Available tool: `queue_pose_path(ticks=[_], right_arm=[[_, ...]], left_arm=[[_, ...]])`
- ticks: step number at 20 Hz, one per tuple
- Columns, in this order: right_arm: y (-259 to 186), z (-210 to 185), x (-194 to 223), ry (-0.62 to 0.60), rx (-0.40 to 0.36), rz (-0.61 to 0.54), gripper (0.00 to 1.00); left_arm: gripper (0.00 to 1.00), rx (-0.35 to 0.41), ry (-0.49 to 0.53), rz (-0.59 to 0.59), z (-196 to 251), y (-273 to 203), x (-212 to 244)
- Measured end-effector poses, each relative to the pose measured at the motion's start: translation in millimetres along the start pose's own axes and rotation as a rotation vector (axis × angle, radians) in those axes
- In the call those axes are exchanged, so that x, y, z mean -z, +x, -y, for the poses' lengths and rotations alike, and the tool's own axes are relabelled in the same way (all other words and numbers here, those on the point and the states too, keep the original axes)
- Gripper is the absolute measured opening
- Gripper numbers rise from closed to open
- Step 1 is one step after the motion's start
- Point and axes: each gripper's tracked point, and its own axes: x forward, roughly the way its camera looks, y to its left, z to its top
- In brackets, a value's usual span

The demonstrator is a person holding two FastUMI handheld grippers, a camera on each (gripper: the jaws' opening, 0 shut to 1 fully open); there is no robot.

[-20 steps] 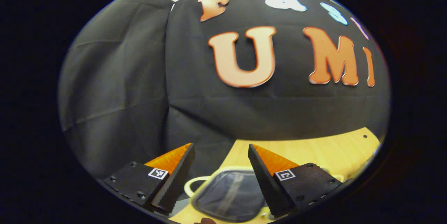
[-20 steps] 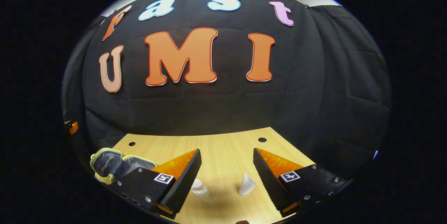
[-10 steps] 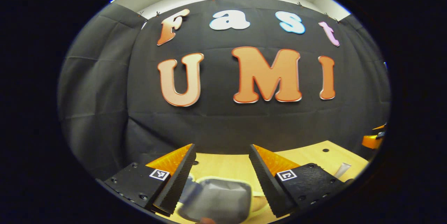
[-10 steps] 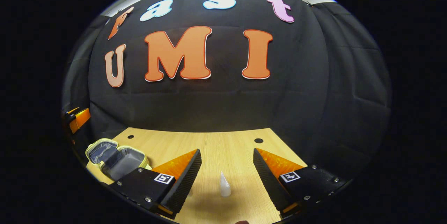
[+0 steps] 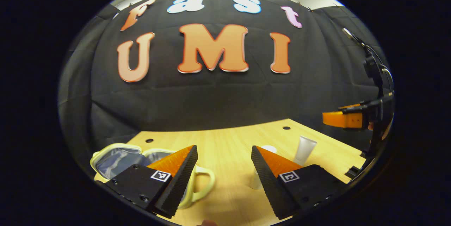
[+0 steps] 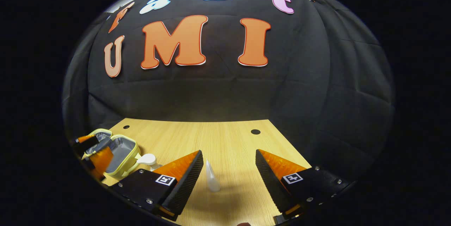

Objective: First open the suitcase, pack the skin care products into it, and then close the suitcase.

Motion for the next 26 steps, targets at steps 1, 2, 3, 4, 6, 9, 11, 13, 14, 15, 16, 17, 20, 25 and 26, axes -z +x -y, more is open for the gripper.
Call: queue_pose_path(ticks=[1, 2, 3, 4, 6, 9, 11, 13, 14, 15, 16, 17, 20, 25, 26], right_arm=[[0.6, 2.6, 3.1, 0.000, 0.002, -0.006, 0.95], [0.6, 4.9, 6.4, -0.002, 0.002, -0.010, 0.95], [1.6, 8.0, 8.8, -0.005, 0.005, -0.013, 0.95], [1.6, 11.8, 13.0, -0.012, 0.010, -0.020, 0.95], [2.0, 17.0, 19.1, -0.024, 0.013, -0.030, 0.95], [2.6, 26.5, 28.8, -0.028, 0.025, -0.050, 0.95], [3.4, 32.6, 34.5, -0.025, 0.033, -0.063, 0.95], [4.0, 37.3, 38.6, -0.025, 0.039, -0.071, 0.95], [4.6, 39.6, 41.9, -0.027, 0.042, -0.077, 0.95], [5.0, 41.5, 44.6, -0.029, 0.046, -0.084, 0.95], [4.8, 42.7, 46.8, -0.026, 0.048, -0.087, 0.95], [5.0, 42.9, 47.9, -0.024, 0.048, -0.089, 0.95], [7.2, 43.6, 55.4, -0.028, 0.047, -0.105, 0.95], [4.8, 40.1, 61.3, -0.035, 0.034, -0.117, 0.95], [4.1, 37.9, 61.5, -0.037, 0.028, -0.117, 0.95]], left_arm=[[0.96, 0.020, 0.026, -0.018, 11.6, 5.9, 9.2], [0.96, 0.037, 0.055, -0.035, 23.4, 12.3, 21.9], [0.96, 0.054, 0.078, -0.055, 33.1, 17.7, 34.4], [0.96, 0.069, 0.093, -0.077, 42.9, 22.2, 47.5], [0.96, 0.093, 0.096, -0.122, 58.8, 36.4, 74.1], [0.96, 0.112, 0.082, -0.172, 73.4, 55.4, 96.8], [0.96, 0.082, 0.077, -0.186, 69.3, 73.9, 104.6], [0.96, 0.074, 0.055, -0.204, 70.9, 88.6, 116.8], [0.96, 0.069, 0.047, -0.219, 70.9, 95.3, 122.3], [0.96, 0.055, 0.047, -0.232, 69.3, 100.7, 126.6], [0.96, 0.050, 0.044, -0.243, 67.8, 104.1, 130.6], [0.96, 0.054, 0.036, -0.248, 70.4, 107.7, 132.3], [0.95, 0.054, 0.048, -0.250, 74.0, 112.4, 135.0], [0.60, 0.085, 0.027, -0.260, 84.2, 116.4, 132.6], [0.59, 0.089, 0.009, -0.278, 83.6, 114.8, 132.3]])
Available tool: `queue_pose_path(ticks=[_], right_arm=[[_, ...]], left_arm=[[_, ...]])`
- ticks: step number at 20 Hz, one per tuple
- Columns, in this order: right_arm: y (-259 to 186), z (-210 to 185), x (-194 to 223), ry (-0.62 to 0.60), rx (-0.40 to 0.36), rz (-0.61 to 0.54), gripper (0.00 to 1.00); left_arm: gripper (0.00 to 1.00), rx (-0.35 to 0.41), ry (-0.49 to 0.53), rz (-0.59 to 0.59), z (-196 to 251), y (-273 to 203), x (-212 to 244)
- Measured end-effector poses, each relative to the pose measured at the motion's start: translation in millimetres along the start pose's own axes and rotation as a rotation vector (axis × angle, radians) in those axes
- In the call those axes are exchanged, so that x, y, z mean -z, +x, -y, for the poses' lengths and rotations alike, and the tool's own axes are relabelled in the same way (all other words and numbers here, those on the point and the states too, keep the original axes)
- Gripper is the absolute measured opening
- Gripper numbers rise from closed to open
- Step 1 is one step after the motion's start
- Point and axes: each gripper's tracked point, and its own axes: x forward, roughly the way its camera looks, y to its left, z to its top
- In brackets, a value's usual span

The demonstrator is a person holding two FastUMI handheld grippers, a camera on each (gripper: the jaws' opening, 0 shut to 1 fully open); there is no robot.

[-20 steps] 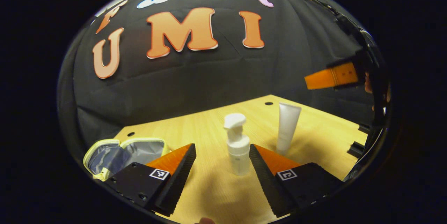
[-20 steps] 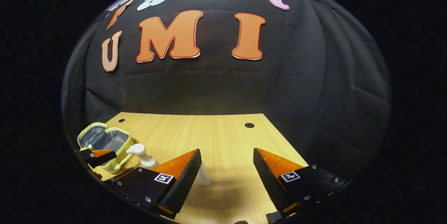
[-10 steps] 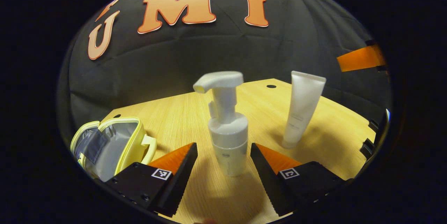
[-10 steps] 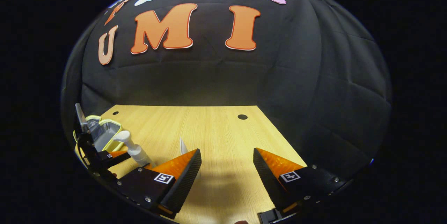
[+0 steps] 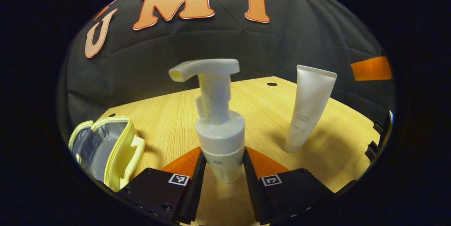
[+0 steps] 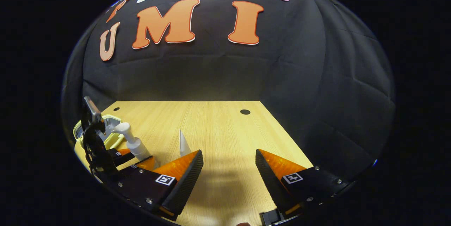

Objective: First open the suitcase, pack the skin care products into it, and then close the suitcase.

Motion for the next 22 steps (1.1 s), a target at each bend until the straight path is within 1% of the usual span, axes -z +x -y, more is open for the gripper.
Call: queue_pose_path(ticks=[2, 5, 7, 9, 11, 13, 15, 19, 22], right_arm=[[-3.5, -6.9, 0.4, 0.001, -0.022, -0.001, 0.95], [-9.9, -19.9, -1.1, -0.003, -0.053, 0.002, 0.95], [-13.0, -33.4, -2.9, -0.001, -0.084, 0.007, 0.95], [-13.4, -48.2, -3.0, -0.004, -0.113, 0.003, 0.95], [-9.5, -59.3, -3.2, -0.007, -0.126, 0.000, 0.95], [-0.1, -71.2, 2.5, -0.019, -0.145, -0.014, 0.95], [16.8, -81.3, 15.1, -0.037, -0.163, -0.053, 0.95], [47.6, -89.3, 48.3, -0.052, -0.189, -0.160, 0.96], [72.0, -92.1, 70.2, -0.076, -0.185, -0.208, 0.96]], left_arm=[[0.59, 0.010, -0.015, 0.002, -2.2, -10.0, -10.1], [0.60, 0.009, 0.030, 0.014, -13.3, -28.6, -31.4], [0.59, 0.028, 0.025, 0.009, -18.4, -44.1, -42.0], [0.59, 0.017, 0.032, 0.024, -32.8, -60.3, -57.2], [0.59, 0.005, 0.047, 0.028, -47.3, -79.4, -70.2], [0.59, 0.009, 0.029, 0.029, -59.5, -95.0, -80.8], [0.59, 0.013, 0.005, 0.031, -73.6, -109.8, -88.1], [0.59, -0.024, 0.010, 0.050, -104.1, -134.2, -99.0], [0.59, -0.048, -0.018, 0.044, -121.3, -136.3, -91.0]])
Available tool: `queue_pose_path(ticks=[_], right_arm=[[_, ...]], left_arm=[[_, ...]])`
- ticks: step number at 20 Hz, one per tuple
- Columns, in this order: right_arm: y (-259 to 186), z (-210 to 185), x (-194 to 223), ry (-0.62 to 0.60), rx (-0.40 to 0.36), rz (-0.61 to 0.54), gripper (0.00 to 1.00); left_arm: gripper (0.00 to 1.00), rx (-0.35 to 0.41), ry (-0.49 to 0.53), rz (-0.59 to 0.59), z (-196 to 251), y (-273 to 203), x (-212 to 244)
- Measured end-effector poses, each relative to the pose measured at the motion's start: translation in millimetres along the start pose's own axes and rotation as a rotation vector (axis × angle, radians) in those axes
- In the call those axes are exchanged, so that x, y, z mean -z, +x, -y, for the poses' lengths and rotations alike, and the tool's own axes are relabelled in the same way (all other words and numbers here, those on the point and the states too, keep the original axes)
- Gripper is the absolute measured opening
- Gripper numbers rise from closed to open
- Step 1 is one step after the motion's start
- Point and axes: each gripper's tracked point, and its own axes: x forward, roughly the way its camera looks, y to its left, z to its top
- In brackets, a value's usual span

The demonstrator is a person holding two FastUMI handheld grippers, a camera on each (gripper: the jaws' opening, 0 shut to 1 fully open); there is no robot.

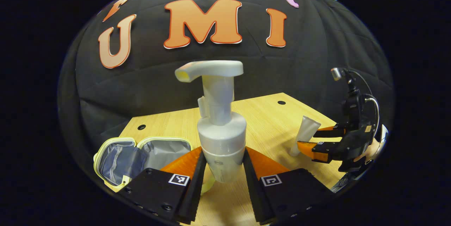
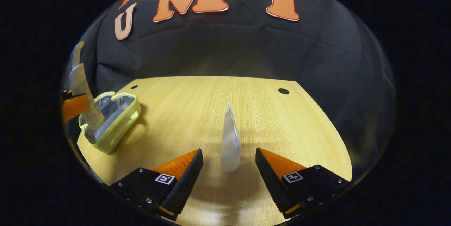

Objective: First open the suitcase, pack the skin care products into it, and then close the suitcase.

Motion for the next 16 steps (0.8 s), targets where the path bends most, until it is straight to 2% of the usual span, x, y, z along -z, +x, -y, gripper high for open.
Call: queue_pose_path(ticks=[2, 6, 11, 16], right_arm=[[13.1, -1.9, 10.0, -0.003, -0.005, -0.033, 0.96], [29.3, -5.0, 27.4, -0.024, -0.007, -0.083, 0.85], [39.3, -2.4, 27.6, -0.005, -0.020, -0.085, 0.52], [35.8, -2.9, 18.6, 0.030, -0.025, -0.069, 0.45]], left_arm=[[0.59, -0.034, -0.005, -0.027, -12.0, 1.7, 10.9], [0.59, -0.062, -0.036, -0.066, -24.3, 2.6, 26.4], [0.60, -0.087, -0.040, -0.086, -31.5, 3.7, 32.4], [0.59, -0.102, -0.059, -0.095, -35.7, 0.3, 37.6]])
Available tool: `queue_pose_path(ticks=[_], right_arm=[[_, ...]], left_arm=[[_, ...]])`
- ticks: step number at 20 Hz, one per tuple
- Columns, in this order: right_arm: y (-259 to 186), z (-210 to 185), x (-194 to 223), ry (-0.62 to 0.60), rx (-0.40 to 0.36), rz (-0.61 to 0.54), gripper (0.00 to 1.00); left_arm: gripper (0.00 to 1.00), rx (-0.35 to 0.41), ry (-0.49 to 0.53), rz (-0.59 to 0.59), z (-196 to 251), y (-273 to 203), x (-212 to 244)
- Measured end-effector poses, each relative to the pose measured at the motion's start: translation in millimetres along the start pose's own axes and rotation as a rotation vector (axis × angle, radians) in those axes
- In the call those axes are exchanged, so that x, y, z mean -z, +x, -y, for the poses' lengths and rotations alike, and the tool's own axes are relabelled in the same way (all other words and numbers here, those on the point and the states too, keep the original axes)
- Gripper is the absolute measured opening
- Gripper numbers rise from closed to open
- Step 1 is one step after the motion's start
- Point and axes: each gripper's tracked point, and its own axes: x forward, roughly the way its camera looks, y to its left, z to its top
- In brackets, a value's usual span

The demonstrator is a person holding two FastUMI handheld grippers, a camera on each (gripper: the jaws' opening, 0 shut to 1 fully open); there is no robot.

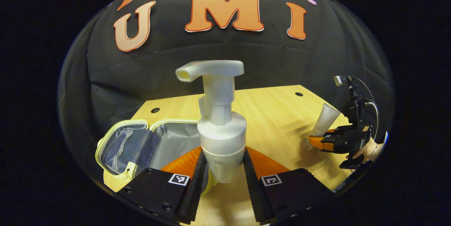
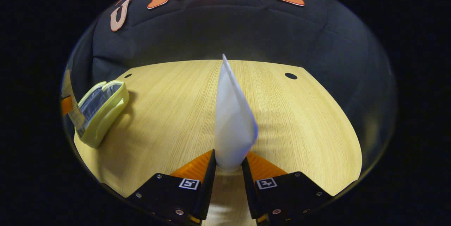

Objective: First open the suitcase, pack the skin care products into it, and then close the suitcase.

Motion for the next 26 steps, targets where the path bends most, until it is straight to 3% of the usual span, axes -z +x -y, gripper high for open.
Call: queue_pose_path(ticks=[6, 12, 15, 16, 17, 19, 23, 26], right_arm=[[-37.4, -14.4, -36.6, -0.019, 0.010, 0.048, 0.43], [-81.2, -77.8, -69.5, 0.060, -0.034, 0.098, 0.43], [-99.8, -113.3, -76.4, 0.105, -0.056, 0.112, 0.43], [-104.8, -121.4, -76.7, 0.115, -0.059, 0.116, 0.48], [-109.1, -129.2, -77.9, 0.123, -0.059, 0.116, 0.43], [-120.4, -141.7, -77.0, 0.146, -0.053, 0.124, 0.43], [-134.1, -143.7, -66.1, 0.212, -0.017, 0.110, 0.43], [-145.3, -134.9, -59.8, 0.236, 0.024, 0.106, 0.43]], left_arm=[[0.59, 0.002, -0.042, -0.002, -29.3, -18.4, -15.0], [0.59, 0.028, 0.012, -0.092, -117.2, -42.2, -22.2], [0.59, 0.050, 0.056, -0.193, -160.3, -34.1, -7.7], [0.59, 0.059, 0.069, -0.233, -172.2, -28.0, -1.1], [0.59, 0.071, 0.075, -0.271, -181.0, -21.8, 5.4], [0.59, 0.113, 0.088, -0.350, -186.7, -5.1, 19.2], [0.59, 0.199, 0.116, -0.500, -183.2, 30.0, 41.4], [0.59, 0.206, 0.087, -0.595, -186.3, 60.6, 63.6]])
